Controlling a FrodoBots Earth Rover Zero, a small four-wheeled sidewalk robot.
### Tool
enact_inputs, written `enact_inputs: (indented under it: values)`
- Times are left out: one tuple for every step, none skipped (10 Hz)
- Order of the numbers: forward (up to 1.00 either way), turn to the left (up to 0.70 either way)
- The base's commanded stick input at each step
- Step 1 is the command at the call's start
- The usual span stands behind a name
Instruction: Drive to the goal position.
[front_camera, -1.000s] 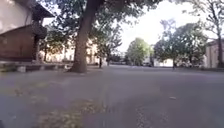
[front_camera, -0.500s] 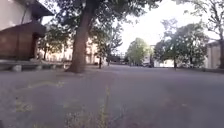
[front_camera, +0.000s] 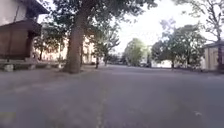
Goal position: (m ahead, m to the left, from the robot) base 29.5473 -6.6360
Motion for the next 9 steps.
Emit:
enact_inputs:
  values:
    - [0.7,0.0]
    - [0.7,0.0]
    - [0.7,0.0]
    - [0.7,0.0]
    - [0.7,0.0]
    - [0.7,0.0]
    - [0.7,0.0]
    - [0.7,0.0]
    - [0.7,0.0]
